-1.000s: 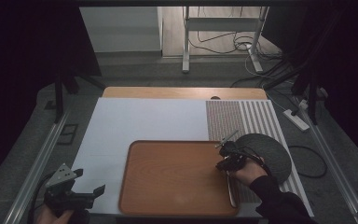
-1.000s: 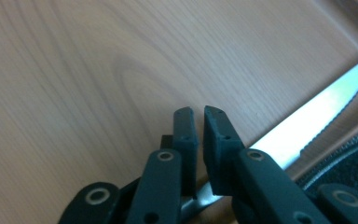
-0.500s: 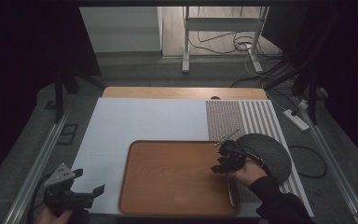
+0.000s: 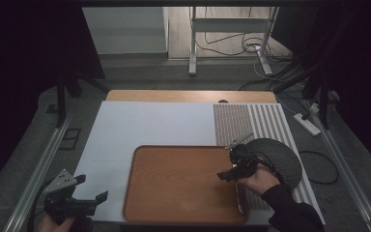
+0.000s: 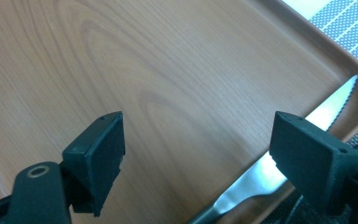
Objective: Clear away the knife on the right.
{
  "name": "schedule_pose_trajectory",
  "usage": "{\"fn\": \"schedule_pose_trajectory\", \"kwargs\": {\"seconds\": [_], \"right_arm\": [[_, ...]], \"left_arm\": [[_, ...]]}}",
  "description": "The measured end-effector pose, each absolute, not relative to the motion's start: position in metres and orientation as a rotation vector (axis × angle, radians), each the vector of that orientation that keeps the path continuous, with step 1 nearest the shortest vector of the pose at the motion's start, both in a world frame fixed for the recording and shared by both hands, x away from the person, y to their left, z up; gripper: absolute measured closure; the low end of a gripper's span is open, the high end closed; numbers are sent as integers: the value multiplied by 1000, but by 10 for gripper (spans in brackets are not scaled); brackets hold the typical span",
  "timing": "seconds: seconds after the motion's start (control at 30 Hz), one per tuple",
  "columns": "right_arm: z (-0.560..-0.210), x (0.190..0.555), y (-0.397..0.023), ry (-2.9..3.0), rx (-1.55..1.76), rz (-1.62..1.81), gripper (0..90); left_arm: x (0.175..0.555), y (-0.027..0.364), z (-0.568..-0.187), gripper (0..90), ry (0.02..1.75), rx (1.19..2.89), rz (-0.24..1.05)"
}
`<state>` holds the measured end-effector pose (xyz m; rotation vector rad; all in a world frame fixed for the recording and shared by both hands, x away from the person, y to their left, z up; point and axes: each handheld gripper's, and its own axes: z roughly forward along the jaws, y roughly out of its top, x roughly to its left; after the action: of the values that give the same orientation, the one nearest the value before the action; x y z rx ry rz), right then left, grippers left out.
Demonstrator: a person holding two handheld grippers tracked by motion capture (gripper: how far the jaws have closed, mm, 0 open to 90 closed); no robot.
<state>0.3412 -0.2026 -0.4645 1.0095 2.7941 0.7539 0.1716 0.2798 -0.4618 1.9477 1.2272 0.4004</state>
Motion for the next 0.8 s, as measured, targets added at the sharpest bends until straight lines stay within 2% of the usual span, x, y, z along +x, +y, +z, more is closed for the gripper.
{"fn": "schedule_pose_trajectory", "kwargs": {"seconds": [0.17,0.43,0.53,0.8], "right_arm": [[-460,338,-207,2758,996,787,120],[-455,330,-214,2723,982,818,87],[-454,327,-217,2701,980,834,42],[-452,321,-225,2673,985,842,25]], "left_arm": [[171,280,-462,12,1226,1946,401],[171,280,-462,12,1224,1946,403],[171,280,-462,12,1224,1946,403],[171,280,-462,12,1224,1948,403]]}}
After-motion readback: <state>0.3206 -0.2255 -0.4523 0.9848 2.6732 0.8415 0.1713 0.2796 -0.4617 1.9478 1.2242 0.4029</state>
